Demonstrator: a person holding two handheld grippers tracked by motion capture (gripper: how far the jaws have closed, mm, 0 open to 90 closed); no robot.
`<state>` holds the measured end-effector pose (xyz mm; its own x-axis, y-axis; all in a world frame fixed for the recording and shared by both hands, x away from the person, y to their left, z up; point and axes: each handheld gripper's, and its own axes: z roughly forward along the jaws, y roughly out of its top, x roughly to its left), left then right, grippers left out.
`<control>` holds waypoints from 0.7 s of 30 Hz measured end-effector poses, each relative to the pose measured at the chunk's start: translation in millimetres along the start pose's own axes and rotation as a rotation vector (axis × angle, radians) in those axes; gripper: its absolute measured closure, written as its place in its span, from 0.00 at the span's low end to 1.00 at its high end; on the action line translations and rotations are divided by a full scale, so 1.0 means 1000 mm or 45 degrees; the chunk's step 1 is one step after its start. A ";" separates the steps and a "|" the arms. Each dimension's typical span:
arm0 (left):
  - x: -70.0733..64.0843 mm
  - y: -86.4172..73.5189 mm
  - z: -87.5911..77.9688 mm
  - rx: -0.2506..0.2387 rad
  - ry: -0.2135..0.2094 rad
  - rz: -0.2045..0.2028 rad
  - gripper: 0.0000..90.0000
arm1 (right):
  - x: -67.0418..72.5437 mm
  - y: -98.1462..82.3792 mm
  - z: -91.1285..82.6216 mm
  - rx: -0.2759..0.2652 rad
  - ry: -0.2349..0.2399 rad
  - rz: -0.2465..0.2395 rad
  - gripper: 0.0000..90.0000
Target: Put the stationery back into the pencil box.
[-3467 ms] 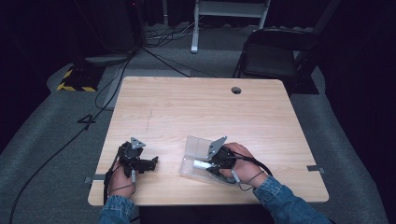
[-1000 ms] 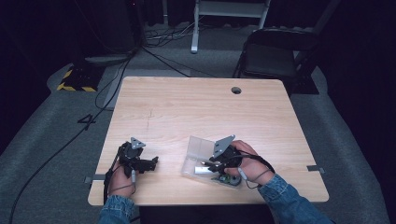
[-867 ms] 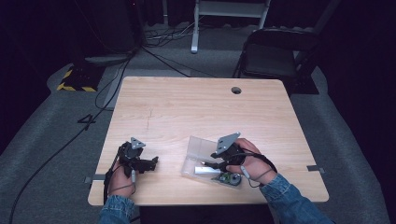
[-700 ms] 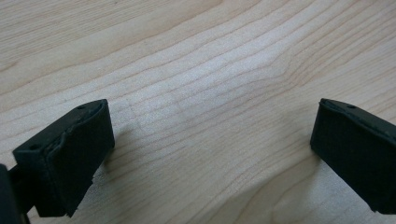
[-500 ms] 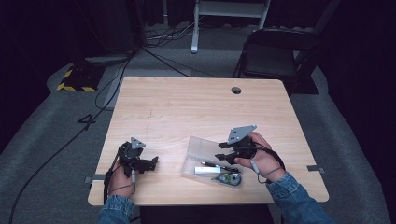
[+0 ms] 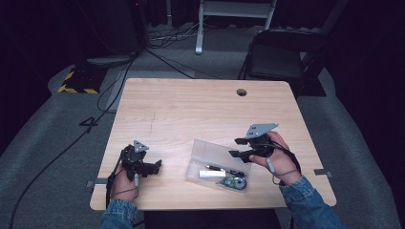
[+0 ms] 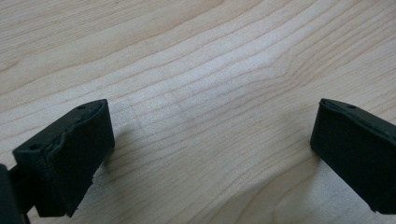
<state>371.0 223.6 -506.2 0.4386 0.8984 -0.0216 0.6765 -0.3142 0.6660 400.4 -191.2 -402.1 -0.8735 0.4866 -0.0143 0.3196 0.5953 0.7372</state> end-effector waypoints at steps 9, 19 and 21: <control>0.002 0.001 0.001 -0.003 0.009 -0.025 0.00 | -0.023 -0.016 -0.025 -0.035 -0.138 0.129 0.46; 0.003 0.001 0.001 -0.002 0.019 -0.030 0.00 | -0.052 -0.045 -0.035 -0.027 -0.250 0.291 0.43; 0.003 0.001 0.001 -0.002 0.019 -0.031 0.00 | -0.059 -0.052 -0.033 -0.026 -0.267 0.315 0.42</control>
<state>374.0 225.3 -506.3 0.4135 0.9101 -0.0267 0.6859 -0.2921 0.6664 422.8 -271.8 -417.2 -0.6747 0.7375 0.0296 0.5036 0.4307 0.7489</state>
